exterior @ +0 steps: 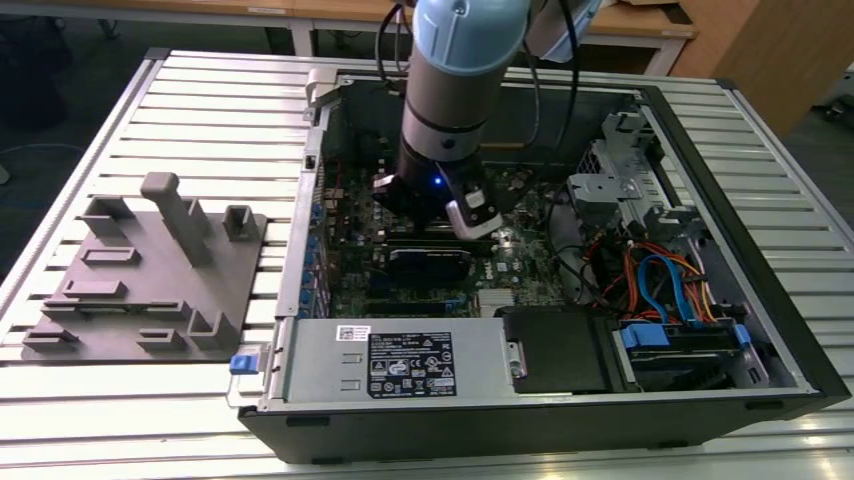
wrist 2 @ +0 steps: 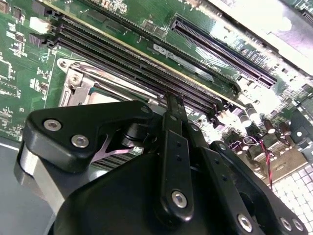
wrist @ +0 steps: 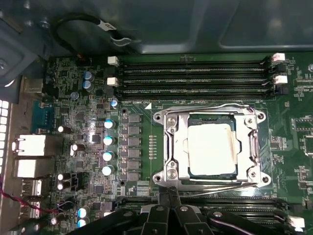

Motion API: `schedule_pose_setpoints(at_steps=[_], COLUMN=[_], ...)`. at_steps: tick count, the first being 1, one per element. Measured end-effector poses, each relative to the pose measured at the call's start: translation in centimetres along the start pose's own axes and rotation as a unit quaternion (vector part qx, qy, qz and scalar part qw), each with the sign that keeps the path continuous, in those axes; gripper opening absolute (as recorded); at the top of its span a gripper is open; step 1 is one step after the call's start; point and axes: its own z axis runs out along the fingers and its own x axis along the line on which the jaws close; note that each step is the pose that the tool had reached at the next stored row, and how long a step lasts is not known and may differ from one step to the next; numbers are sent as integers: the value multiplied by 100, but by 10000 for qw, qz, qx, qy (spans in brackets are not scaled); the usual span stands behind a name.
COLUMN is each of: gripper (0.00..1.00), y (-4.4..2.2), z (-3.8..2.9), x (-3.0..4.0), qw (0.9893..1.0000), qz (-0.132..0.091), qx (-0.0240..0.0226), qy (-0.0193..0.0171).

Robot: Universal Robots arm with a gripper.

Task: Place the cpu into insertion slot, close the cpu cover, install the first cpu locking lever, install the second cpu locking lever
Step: 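Install the second cpu locking lever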

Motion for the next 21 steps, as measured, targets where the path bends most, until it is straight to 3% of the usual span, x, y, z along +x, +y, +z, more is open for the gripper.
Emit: schedule_pose_setpoints(at_steps=[5, 13, 14, 21], gripper=[10, 10, 10, 10], y=[-3, -17, -13, -14], z=[23, 82, 102, 102], x=[9, 35, 34, 42], qw=[9999, 9998, 9997, 9996], qz=[-6, -8, -11, -14], qx=[-128, -205, -237, -288], qy=[3, 9, 1, 7])
